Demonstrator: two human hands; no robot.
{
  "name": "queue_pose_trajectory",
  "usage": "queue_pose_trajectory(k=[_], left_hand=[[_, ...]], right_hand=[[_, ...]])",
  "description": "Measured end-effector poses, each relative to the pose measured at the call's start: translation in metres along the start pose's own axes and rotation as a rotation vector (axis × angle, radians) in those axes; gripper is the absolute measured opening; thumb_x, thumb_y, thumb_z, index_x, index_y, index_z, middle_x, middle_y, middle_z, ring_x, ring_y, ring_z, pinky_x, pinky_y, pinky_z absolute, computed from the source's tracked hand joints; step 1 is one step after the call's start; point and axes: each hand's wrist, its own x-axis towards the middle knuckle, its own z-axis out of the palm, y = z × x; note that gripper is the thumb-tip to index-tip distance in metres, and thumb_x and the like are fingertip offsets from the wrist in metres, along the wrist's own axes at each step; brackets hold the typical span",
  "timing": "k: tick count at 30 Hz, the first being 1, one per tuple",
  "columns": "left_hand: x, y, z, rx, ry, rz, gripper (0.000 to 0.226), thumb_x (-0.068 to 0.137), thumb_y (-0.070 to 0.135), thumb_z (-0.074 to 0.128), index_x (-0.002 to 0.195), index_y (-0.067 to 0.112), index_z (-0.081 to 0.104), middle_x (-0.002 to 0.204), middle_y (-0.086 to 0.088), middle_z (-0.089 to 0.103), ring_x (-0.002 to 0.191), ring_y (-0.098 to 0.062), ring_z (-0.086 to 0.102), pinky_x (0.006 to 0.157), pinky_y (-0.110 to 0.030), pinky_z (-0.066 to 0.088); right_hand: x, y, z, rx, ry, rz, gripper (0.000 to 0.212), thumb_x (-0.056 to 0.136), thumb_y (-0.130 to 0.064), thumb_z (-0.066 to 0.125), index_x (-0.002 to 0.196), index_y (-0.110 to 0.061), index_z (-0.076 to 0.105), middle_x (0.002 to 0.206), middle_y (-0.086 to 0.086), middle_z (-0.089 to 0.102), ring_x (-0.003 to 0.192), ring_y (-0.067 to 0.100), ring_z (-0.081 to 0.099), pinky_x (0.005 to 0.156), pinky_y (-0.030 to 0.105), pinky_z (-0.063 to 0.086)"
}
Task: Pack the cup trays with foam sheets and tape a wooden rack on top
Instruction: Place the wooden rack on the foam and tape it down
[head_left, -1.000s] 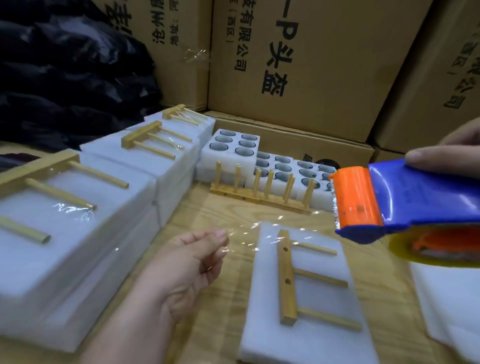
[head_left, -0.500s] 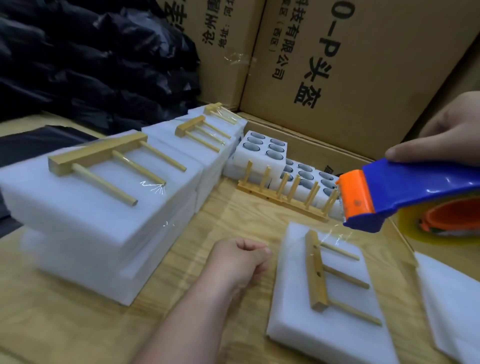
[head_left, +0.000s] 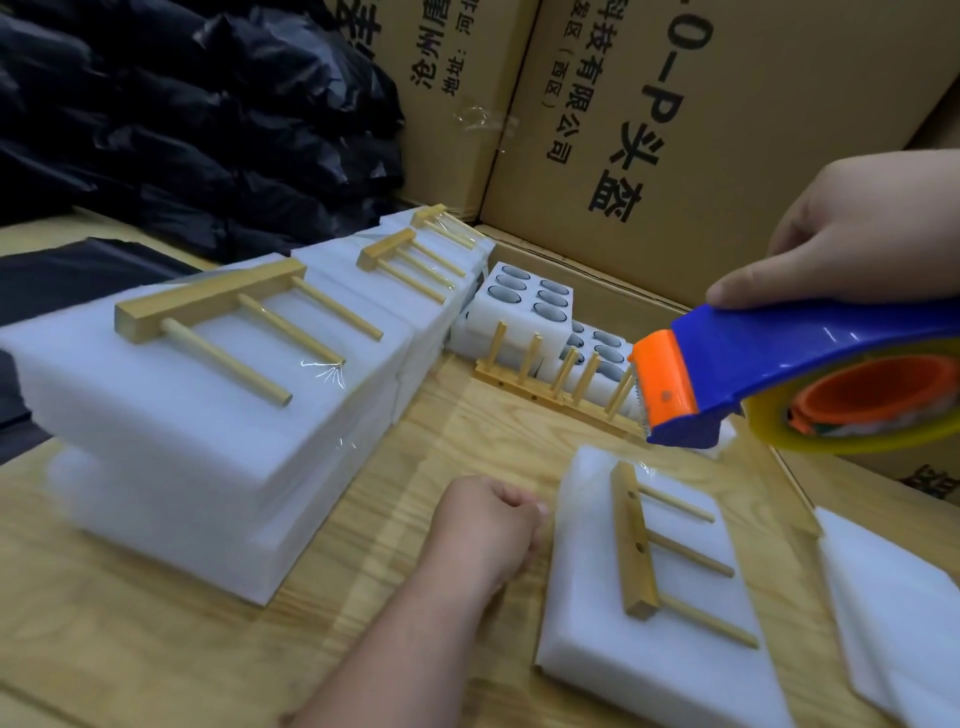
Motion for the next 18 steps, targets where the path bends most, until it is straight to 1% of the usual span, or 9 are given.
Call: queue_pose_trajectory(k=[2,5,8,9,10,11,12,15,18], left_hand=[[0.001,-0.001,0.0,0.019,0.003,-0.01,0.014,0.088,0.016,0.075,0.074,0.014,0.076,0.055,0.0,0.069,0.049,-0.016,0.063,0.066,-0.038,0.062],[0.002,-0.003,0.001,0.051,0.013,-0.002,0.017,0.085,0.018,0.076,0.068,0.017,0.075,0.056,0.0,0.07,0.049,-0.016,0.063,0.067,-0.039,0.062],[0.0,-0.003,0.003,0.09,0.025,0.006,0.015,0.081,0.024,0.076,0.066,0.021,0.075,0.058,-0.001,0.072,0.056,-0.021,0.069,0.07,-0.044,0.065],[-0.001,-0.003,0.004,0.1,0.027,0.01,0.016,0.08,0.024,0.076,0.064,0.023,0.075,0.058,-0.001,0.072,0.058,-0.023,0.07,0.071,-0.046,0.065],[-0.001,-0.003,0.004,0.108,0.027,0.011,0.018,0.081,0.023,0.076,0.063,0.022,0.074,0.058,-0.002,0.071,0.059,-0.025,0.071,0.071,-0.047,0.064],[-0.001,-0.003,0.005,0.118,0.027,0.011,0.019,0.083,0.022,0.075,0.064,0.02,0.074,0.058,-0.003,0.071,0.061,-0.026,0.072,0.072,-0.048,0.064],[0.0,-0.003,0.006,0.131,0.023,0.011,0.019,0.084,0.02,0.075,0.066,0.017,0.074,0.06,-0.004,0.072,0.064,-0.029,0.074,0.072,-0.047,0.064],[0.001,-0.002,0.008,0.171,0.002,0.008,0.017,0.086,0.023,0.074,0.07,0.016,0.074,0.064,-0.005,0.075,0.067,-0.029,0.076,0.071,-0.044,0.064],[0.0,-0.003,0.01,0.262,0.002,0.019,0.019,0.085,0.028,0.073,0.069,0.018,0.072,0.066,-0.001,0.075,0.07,-0.025,0.076,0.074,-0.038,0.064]], right_hand=[[-0.001,-0.007,-0.003,-0.019,-0.013,-0.017,0.078,0.012,-0.113,0.035,0.071,-0.069,0.06,0.06,-0.007,0.073,0.052,0.011,0.072,0.047,0.028,0.056],[-0.001,-0.016,-0.005,-0.065,-0.033,-0.039,0.08,0.011,-0.113,0.033,0.071,-0.068,0.061,0.059,-0.007,0.073,0.052,0.011,0.072,0.051,0.031,0.059],[0.0,-0.023,-0.007,-0.113,-0.073,-0.043,0.084,0.009,-0.113,0.032,0.069,-0.064,0.064,0.058,-0.006,0.072,0.052,0.011,0.072,0.058,0.036,0.063],[0.0,-0.024,-0.008,-0.127,-0.084,-0.043,0.09,0.008,-0.113,0.032,0.068,-0.057,0.069,0.058,-0.005,0.072,0.052,0.011,0.072,0.058,0.036,0.063],[0.001,-0.024,-0.008,-0.144,-0.095,-0.044,0.1,0.007,-0.112,0.033,0.068,-0.044,0.075,0.058,-0.005,0.073,0.052,0.011,0.072,0.058,0.035,0.062],[0.002,-0.025,-0.009,-0.158,-0.103,-0.044,0.109,0.008,-0.112,0.035,0.067,-0.031,0.077,0.058,-0.004,0.073,0.052,0.012,0.072,0.058,0.035,0.062],[0.002,-0.026,-0.009,-0.168,-0.109,-0.044,0.112,0.01,-0.111,0.036,0.067,-0.024,0.077,0.059,-0.004,0.073,0.052,0.012,0.072,0.058,0.035,0.062],[-0.003,-0.031,-0.01,-0.184,-0.117,-0.037,0.102,0.024,-0.103,0.041,0.072,-0.02,0.076,0.059,-0.004,0.073,0.053,0.011,0.072,0.057,0.033,0.061],[-0.007,-0.035,-0.01,-0.2,-0.103,-0.036,0.096,0.029,-0.098,0.041,0.075,-0.02,0.076,0.058,-0.005,0.073,0.053,0.009,0.072,0.056,0.031,0.06]])
